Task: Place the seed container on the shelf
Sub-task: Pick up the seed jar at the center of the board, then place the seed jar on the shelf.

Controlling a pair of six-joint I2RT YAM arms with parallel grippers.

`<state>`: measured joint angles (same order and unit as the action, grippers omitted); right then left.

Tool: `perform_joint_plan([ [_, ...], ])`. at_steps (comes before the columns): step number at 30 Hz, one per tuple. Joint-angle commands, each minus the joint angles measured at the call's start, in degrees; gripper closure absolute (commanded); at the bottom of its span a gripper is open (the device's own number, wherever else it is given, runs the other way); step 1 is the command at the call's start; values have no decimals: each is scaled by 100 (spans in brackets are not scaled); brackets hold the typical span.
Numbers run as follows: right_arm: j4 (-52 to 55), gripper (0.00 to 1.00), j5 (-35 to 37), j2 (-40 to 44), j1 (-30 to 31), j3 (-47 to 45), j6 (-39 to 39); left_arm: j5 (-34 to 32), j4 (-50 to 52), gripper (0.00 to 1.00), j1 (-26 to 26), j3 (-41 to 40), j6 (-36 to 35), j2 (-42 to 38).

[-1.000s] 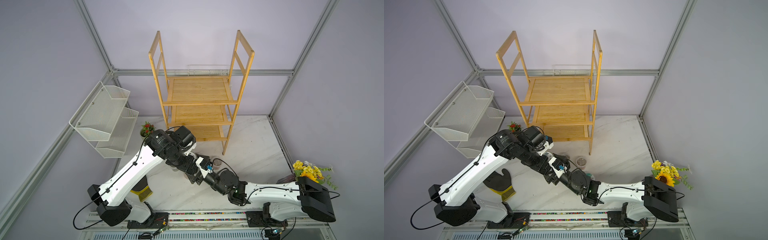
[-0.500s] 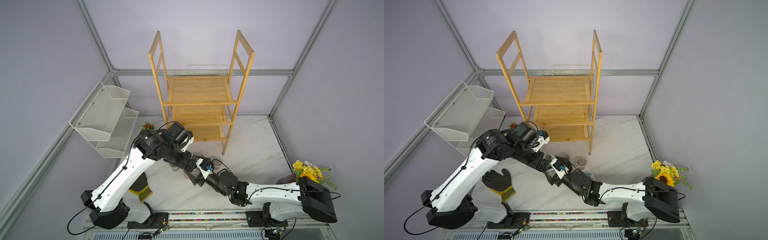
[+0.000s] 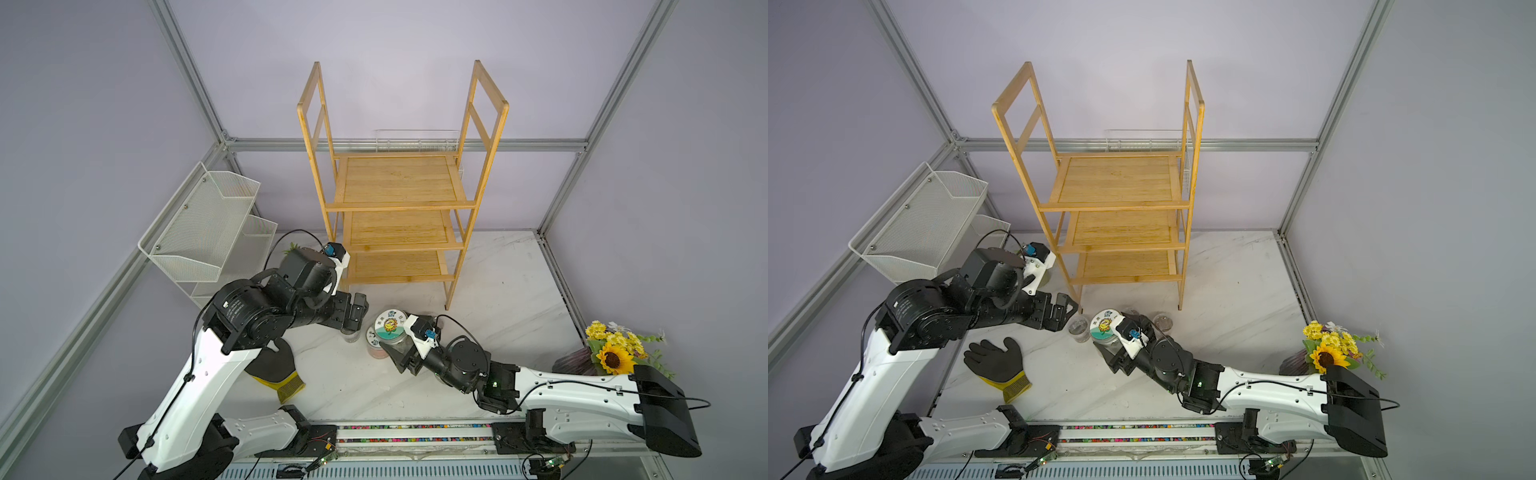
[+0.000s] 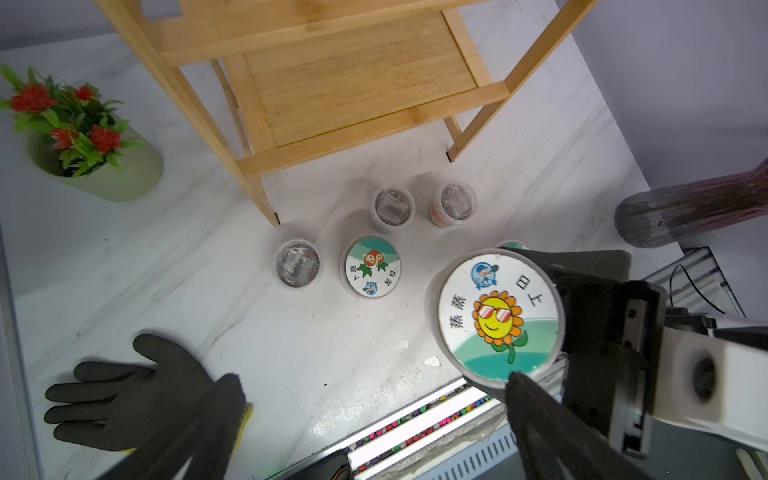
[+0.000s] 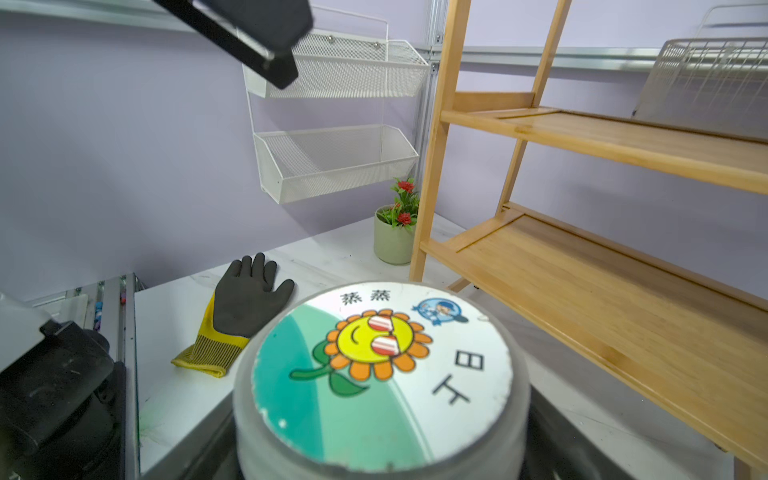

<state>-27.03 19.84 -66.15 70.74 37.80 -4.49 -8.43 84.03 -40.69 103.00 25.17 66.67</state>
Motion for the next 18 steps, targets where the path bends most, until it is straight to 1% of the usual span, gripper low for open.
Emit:
perform_joint_plan([
  [1, 267, 39, 131, 235, 36, 469, 161, -644, -547, 0, 53, -265, 205, -350],
  [10, 979, 39, 650, 102, 36, 1891, 114, -1115, -1126, 0, 70, -1040, 593, -1104],
  [13, 1189, 39, 893, -82, 36, 2480, -10, -1227, -1216, 0, 70, -1205, 720, -1384],
  [18, 1383, 38, 1444, -442, 41, 3606, -472, -1212, -1177, 0, 70, -1234, 909, -1533],
])
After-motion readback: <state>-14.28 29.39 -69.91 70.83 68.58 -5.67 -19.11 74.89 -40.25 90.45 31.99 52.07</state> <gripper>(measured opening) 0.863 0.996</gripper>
